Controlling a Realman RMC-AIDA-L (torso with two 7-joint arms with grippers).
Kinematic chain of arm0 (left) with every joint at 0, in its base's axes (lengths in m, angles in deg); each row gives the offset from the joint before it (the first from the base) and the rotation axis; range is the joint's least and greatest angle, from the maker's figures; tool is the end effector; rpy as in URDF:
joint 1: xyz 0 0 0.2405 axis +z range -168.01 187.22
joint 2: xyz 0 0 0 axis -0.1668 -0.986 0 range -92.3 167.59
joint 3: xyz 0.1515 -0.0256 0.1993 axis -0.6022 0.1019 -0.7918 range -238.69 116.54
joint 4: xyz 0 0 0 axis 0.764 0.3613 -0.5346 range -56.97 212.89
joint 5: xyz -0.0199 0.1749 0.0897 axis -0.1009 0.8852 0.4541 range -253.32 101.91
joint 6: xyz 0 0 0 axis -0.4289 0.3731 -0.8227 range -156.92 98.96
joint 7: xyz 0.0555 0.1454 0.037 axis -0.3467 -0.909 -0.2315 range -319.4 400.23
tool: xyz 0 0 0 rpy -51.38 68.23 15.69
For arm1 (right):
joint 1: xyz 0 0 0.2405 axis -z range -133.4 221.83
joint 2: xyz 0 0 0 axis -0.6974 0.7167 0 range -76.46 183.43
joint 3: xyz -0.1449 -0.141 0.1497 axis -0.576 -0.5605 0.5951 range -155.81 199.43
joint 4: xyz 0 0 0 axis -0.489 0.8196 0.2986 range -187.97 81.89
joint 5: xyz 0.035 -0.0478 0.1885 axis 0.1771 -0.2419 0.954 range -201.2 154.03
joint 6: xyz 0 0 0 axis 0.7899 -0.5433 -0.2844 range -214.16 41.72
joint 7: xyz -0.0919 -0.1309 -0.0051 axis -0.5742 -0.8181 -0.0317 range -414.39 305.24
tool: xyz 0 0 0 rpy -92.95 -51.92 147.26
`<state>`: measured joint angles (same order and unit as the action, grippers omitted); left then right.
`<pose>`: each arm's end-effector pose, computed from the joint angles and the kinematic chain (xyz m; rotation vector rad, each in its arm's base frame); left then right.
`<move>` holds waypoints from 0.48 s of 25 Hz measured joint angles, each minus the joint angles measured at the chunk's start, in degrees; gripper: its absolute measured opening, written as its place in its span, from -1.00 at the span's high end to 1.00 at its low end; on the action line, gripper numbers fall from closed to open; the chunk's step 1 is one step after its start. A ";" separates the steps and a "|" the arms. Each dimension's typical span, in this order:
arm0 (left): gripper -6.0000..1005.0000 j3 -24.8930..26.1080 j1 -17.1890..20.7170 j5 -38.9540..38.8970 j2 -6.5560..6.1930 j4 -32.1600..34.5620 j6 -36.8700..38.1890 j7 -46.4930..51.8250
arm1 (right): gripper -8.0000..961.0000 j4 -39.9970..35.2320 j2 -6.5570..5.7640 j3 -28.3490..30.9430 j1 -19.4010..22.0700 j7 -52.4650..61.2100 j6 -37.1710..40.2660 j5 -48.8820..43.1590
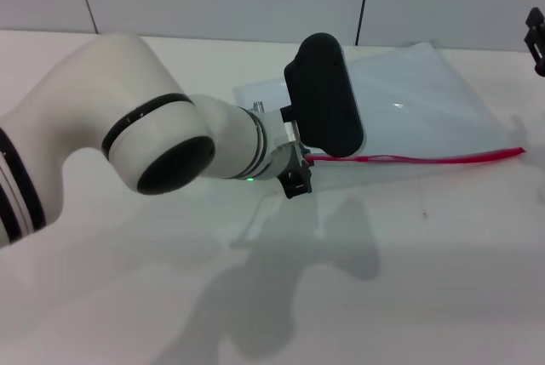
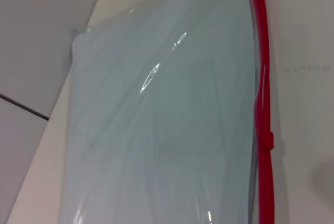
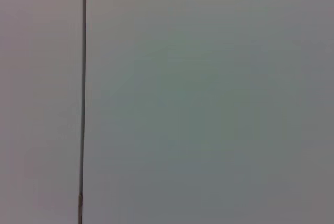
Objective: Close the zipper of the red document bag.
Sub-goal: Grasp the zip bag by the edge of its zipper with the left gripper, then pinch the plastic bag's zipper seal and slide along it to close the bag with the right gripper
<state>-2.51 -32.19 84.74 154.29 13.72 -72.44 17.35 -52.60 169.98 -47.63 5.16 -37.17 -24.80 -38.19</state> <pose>-0.1466 0.3771 -0.1142 -2.4835 0.0218 0.4849 0.2840 0.4079 0.0179 -1.6849 0.5005 0.6963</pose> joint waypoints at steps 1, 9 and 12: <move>0.88 -0.03 0.19 0.08 0.00 -0.04 0.34 0.11 | -0.08 0.00 0.00 -0.07 0.00 0.00 0.07 -0.05; 0.88 1.60 4.52 2.17 -0.35 -5.56 2.82 1.47 | -0.08 -0.81 -0.81 -0.28 -0.07 8.16 2.93 -6.98; 0.88 2.96 7.65 3.82 -0.35 -9.62 4.34 1.47 | -0.08 -7.36 -1.16 -0.34 2.41 14.28 3.61 -13.71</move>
<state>0.45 -24.54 88.56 153.93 4.10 -68.10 18.82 -59.97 168.82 -47.97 7.57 -22.89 -21.19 -51.90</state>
